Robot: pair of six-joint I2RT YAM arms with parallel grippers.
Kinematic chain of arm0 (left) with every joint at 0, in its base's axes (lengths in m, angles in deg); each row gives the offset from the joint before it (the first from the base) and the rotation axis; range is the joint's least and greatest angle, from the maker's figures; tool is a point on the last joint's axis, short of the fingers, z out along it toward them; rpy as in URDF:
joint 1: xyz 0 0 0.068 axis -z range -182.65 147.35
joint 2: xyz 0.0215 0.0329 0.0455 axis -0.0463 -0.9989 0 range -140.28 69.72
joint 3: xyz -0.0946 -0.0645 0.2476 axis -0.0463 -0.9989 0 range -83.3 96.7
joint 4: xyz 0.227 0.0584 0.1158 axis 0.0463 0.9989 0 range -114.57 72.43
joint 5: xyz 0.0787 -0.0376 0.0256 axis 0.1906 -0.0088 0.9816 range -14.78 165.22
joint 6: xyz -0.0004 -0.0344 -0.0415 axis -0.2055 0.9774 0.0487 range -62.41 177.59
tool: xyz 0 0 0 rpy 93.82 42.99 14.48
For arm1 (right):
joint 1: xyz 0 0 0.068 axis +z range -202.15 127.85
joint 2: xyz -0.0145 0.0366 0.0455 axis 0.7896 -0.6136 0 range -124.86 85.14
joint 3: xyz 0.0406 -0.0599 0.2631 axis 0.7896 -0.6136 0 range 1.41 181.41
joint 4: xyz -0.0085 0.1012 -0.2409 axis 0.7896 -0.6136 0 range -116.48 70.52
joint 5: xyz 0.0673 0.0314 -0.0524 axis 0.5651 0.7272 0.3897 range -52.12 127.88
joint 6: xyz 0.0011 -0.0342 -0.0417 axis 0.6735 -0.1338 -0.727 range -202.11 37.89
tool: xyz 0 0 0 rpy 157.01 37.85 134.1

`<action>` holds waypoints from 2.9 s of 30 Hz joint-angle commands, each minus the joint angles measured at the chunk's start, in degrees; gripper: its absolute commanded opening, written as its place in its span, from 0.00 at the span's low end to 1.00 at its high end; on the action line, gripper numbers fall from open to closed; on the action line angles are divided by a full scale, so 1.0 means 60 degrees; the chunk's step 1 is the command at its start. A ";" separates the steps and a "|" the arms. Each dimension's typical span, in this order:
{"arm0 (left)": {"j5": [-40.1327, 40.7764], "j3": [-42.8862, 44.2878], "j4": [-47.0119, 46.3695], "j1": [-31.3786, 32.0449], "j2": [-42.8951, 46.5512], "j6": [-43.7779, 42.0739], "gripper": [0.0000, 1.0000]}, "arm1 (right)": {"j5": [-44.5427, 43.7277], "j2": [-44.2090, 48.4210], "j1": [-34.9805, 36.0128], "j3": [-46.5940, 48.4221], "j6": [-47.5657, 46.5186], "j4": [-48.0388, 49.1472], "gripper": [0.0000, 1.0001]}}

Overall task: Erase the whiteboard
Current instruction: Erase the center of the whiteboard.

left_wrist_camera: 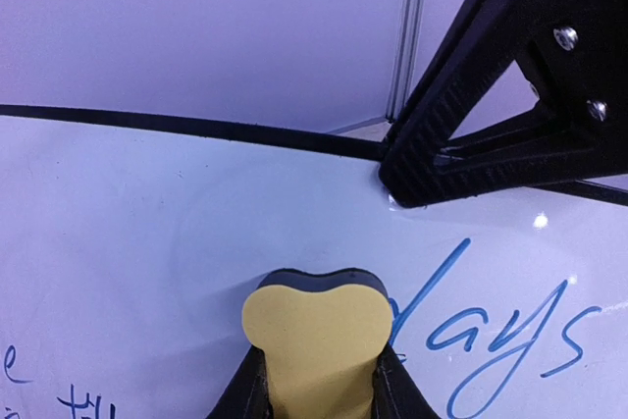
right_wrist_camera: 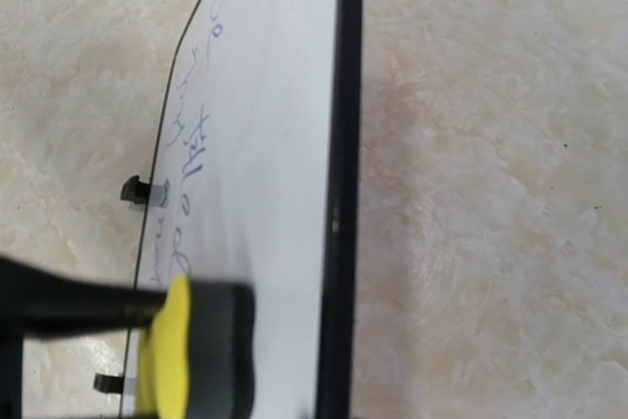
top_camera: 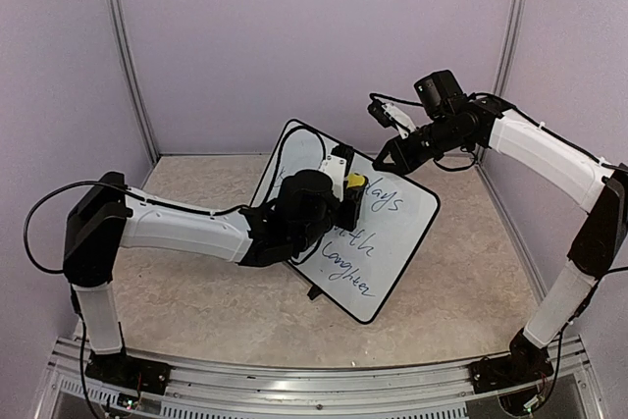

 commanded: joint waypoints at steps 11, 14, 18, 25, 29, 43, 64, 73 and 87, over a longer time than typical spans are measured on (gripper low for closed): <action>-0.1150 0.0767 0.1225 0.0333 -0.1033 -0.0335 0.12 | 0.1517 0.0292 0.0608 0.0202 -0.0792 0.0401 0.00; -0.1476 0.0932 0.1207 0.0338 -0.1146 -0.0191 0.12 | 0.1495 0.0312 0.0606 0.0221 -0.0791 0.0398 0.00; -0.1616 0.0874 0.1197 0.0445 -0.1174 -0.0142 0.12 | 0.1473 0.0350 0.0609 0.0202 -0.0806 0.0402 0.00; -0.1797 0.0968 0.1294 0.0854 -0.1282 -0.0293 0.12 | 0.1501 0.0370 0.0602 0.0173 -0.0820 0.0427 0.00; -0.1544 0.1022 0.1288 0.0959 -0.1256 -0.0329 0.12 | 0.1488 0.0383 0.0615 0.0187 -0.0816 0.0415 0.00; -0.0475 -0.1060 0.0612 -0.0298 0.0451 -0.0075 0.12 | 0.2114 0.0529 0.0616 0.0070 -0.0674 0.0317 0.00; 0.0394 -0.2445 0.0315 -0.0340 0.1444 0.0061 0.12 | 0.3190 0.0362 0.0754 0.0920 0.0152 -0.0890 0.03; 0.0345 -0.2470 0.0209 -0.0303 0.1427 0.0061 0.12 | 0.3172 0.0017 0.0805 0.1327 0.0283 -0.1205 0.17; 0.0302 -0.2540 0.0079 -0.0194 0.1325 0.0097 0.12 | 0.3229 -0.0811 0.0832 0.1955 0.1166 -0.1391 0.23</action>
